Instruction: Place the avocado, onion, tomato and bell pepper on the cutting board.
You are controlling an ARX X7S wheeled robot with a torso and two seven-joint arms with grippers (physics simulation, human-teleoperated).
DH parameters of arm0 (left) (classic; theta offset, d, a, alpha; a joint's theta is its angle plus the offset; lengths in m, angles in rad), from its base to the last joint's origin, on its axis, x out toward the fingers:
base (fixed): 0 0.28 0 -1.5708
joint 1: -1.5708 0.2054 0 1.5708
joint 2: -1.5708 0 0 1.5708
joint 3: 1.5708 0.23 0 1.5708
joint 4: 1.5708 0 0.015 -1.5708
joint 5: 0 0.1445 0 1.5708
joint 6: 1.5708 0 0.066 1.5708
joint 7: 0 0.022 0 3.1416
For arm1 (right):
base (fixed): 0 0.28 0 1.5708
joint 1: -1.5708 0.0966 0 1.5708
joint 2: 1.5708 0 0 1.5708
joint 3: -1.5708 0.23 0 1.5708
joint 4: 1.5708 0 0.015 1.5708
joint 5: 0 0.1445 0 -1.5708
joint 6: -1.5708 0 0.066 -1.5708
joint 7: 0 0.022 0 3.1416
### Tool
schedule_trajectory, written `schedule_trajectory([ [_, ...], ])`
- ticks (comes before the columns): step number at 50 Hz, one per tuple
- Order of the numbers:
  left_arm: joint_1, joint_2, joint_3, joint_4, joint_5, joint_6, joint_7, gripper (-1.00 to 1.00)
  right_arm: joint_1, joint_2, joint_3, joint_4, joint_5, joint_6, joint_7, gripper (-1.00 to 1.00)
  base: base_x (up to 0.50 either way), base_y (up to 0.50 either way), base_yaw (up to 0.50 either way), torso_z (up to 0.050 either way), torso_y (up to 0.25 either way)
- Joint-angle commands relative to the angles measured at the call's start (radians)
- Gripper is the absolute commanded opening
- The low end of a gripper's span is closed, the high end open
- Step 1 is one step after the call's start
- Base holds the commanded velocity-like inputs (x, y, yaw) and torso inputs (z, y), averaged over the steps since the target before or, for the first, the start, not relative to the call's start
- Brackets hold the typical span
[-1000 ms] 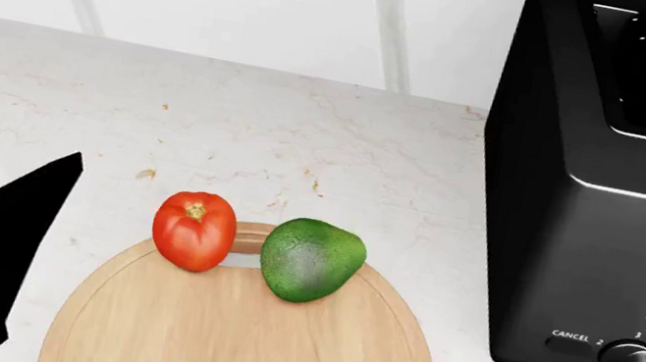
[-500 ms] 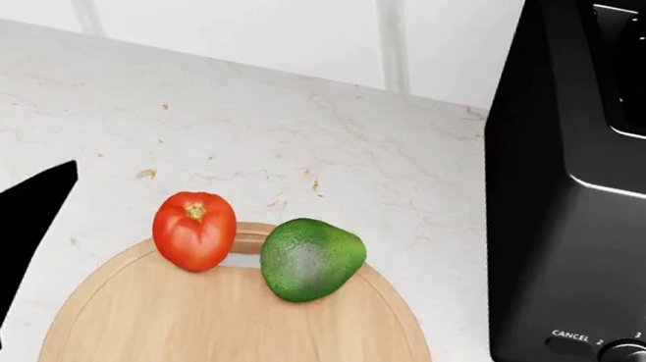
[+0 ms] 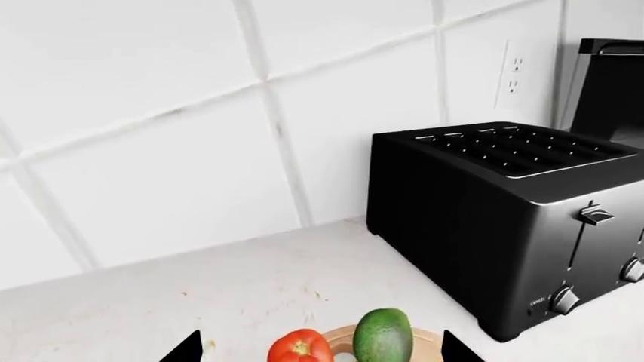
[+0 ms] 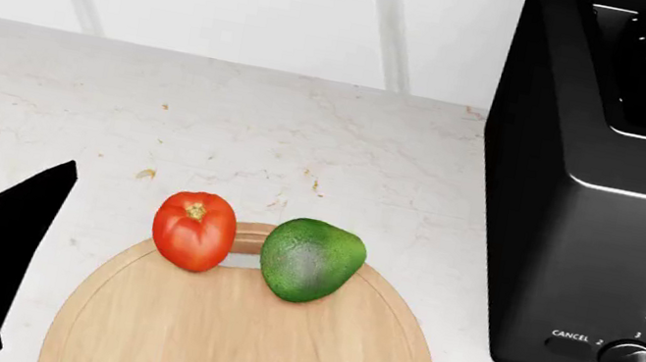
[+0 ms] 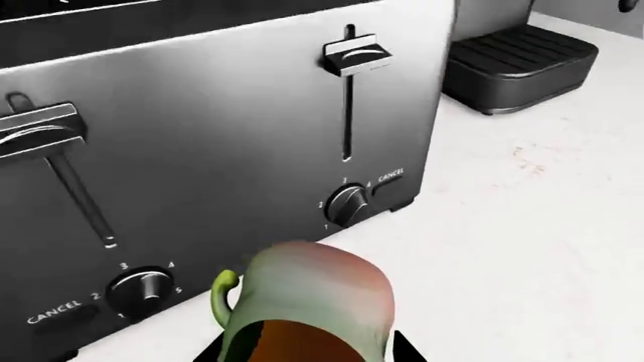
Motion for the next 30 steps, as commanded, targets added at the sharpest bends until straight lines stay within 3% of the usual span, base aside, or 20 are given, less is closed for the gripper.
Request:
schedule_trajectory([
  [1,0.007,0.035,-0.013,-0.009,0.049,0.01,0.023,1.0,0.146,0.216,0.148,-0.219,0.262,0.018,0.107,-1.0,0.0,0.0,0.0,0.0,0.0],
  [7,0.014,0.072,-0.002,-0.025,0.113,0.012,0.044,1.0,0.215,0.389,0.148,-0.339,0.439,-0.093,0.105,-1.0,0.0,0.0,0.0,0.0,0.0],
  [14,0.014,0.115,0.02,-0.054,0.181,0.012,0.07,1.0,0.258,0.408,0.188,-0.413,0.559,-0.097,0.107,-1.0,0.0,0.0,0.0,0.0,0.0],
  [21,0.02,0.119,0.019,-0.062,0.203,0.017,0.084,1.0,0.262,0.41,0.183,-0.47,0.566,-0.107,-0.042,-1.0,0.0,0.0,0.0,0.0,0.0],
  [22,0.02,0.117,0.018,-0.062,0.202,0.018,0.083,1.0,0.412,0.26,0.033,-0.39,0.713,0.043,0.108,-1.0,0.0,0.0,0.0,0.0,0.0],
  [23,0.02,0.114,0.015,-0.062,0.2,0.019,0.082,1.0,0.265,0.41,0.059,-0.464,0.563,-0.107,-0.042,-1.0,0.0,0.0,0.0,0.0,0.0],
  [24,0.02,0.111,0.012,-0.06,0.197,0.022,0.079,1.0,0.262,0.41,0.057,-0.459,0.42,-0.139,-0.162,-1.0,0.0,0.0,0.0,0.0,0.0],
  [25,0.021,0.108,0.006,-0.056,0.193,0.026,0.074,1.0,0.412,0.26,-0.093,-0.342,0.57,0.011,-0.012,-1.0,0.0,0.0,0.0,0.0,0.0],
  [26,0.023,0.105,0.003,-0.054,0.191,0.028,0.073,1.0,0.562,0.11,-0.243,-0.328,0.574,0.154,0.138,-1.0,0.0,0.0,0.0,0.0,0.0],
  [27,0.028,0.101,-0.002,-0.051,0.191,0.032,0.072,1.0,0.712,-0.04,-0.393,-0.312,0.69,0.158,0.288,-1.0,0.0,0.0,0.0,0.0,0.0],
  [29,0.036,0.093,-0.01,-0.045,0.185,0.037,0.066,1.0,1.012,-0.149,-0.693,-0.284,0.672,0.173,0.28,-1.0,0.0,0.0,0.0,0.0,0.0],
  [30,0.037,0.087,-0.016,-0.041,0.176,0.041,0.059,1.0,1.162,-0.183,-0.779,-0.265,0.652,0.186,0.269,-1.0,0.0,0.0,0.0,0.0,0.0],
])
